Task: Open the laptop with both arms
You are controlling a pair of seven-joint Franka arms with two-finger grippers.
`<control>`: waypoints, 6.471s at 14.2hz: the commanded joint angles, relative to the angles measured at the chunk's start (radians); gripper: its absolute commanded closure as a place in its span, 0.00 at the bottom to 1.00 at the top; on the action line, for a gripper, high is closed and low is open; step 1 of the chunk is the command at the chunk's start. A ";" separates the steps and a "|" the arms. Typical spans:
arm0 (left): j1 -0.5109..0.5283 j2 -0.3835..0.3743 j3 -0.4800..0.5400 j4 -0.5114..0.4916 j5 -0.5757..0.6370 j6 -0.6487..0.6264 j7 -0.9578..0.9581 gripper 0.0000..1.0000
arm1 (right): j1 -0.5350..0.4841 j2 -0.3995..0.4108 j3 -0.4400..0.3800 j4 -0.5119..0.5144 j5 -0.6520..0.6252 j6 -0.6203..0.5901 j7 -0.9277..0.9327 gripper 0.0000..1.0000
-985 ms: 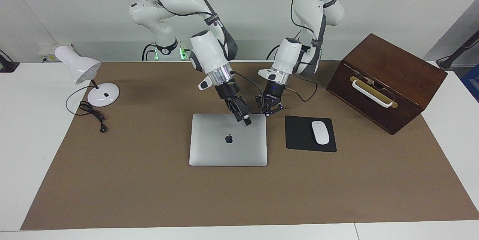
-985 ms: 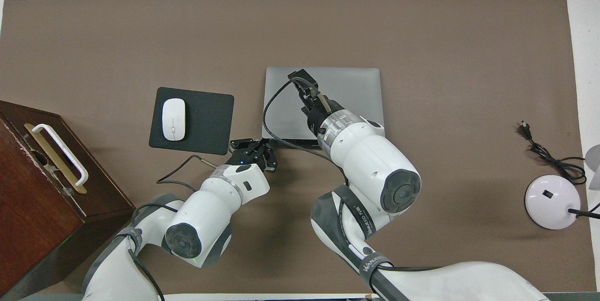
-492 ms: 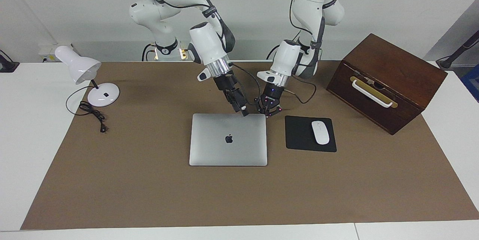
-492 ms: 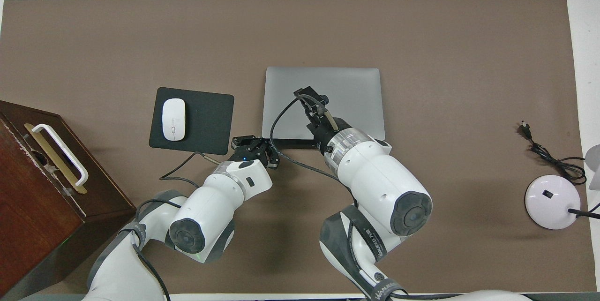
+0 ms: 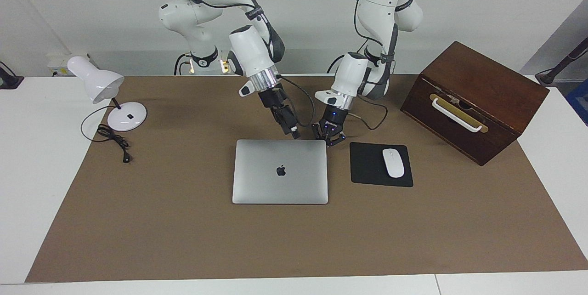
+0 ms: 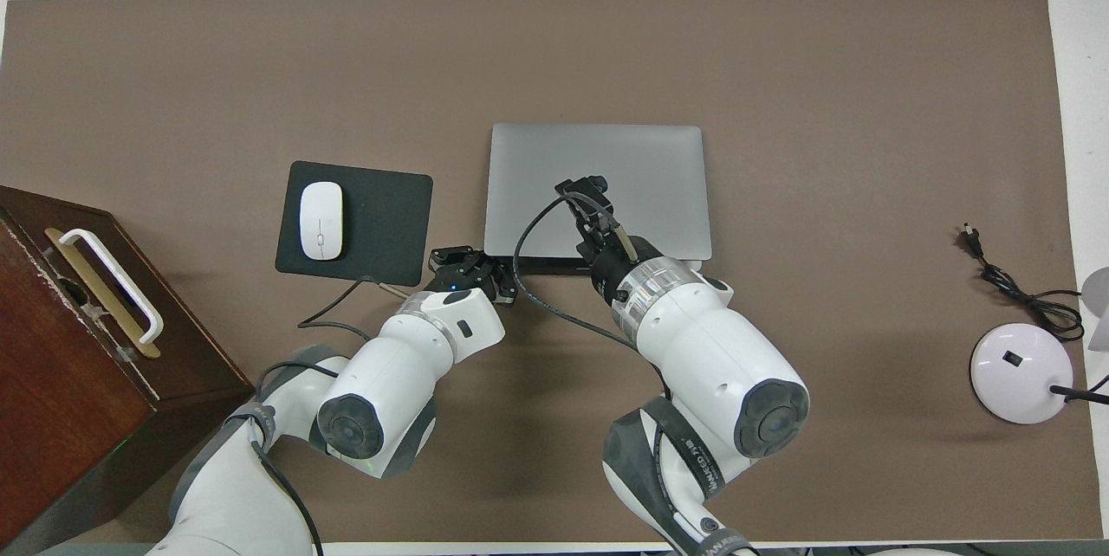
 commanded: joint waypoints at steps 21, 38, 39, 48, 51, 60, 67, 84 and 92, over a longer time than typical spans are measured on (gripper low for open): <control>-0.016 0.053 0.009 0.032 -0.009 0.018 0.010 1.00 | 0.006 0.090 -0.004 -0.099 0.013 0.233 -0.009 0.00; -0.019 0.063 0.009 0.040 -0.009 0.017 0.018 1.00 | -0.044 0.161 -0.016 0.132 0.011 0.008 -0.087 0.00; -0.017 0.063 0.009 0.040 -0.008 0.017 0.018 1.00 | -0.049 0.159 -0.016 0.158 0.011 -0.038 -0.090 0.00; -0.017 0.070 0.009 0.041 -0.009 0.018 0.016 1.00 | -0.073 0.162 -0.039 0.372 -0.001 -0.354 -0.136 0.00; -0.017 0.073 0.009 0.041 -0.008 0.018 0.016 1.00 | -0.093 0.164 -0.039 0.422 -0.001 -0.428 -0.164 0.00; -0.017 0.075 0.009 0.041 -0.009 0.018 0.016 1.00 | -0.129 0.203 -0.039 0.567 0.011 -0.560 -0.225 0.00; -0.017 0.075 0.009 0.041 -0.009 0.018 0.016 1.00 | -0.147 0.243 -0.039 0.665 0.013 -0.626 -0.250 0.00; -0.017 0.075 0.009 0.041 -0.009 0.018 0.016 1.00 | -0.175 0.320 -0.039 0.777 0.014 -0.686 -0.310 0.00; -0.017 0.075 0.009 0.041 -0.009 0.018 0.015 1.00 | -0.184 0.302 -0.037 0.887 0.077 -0.913 -0.362 0.00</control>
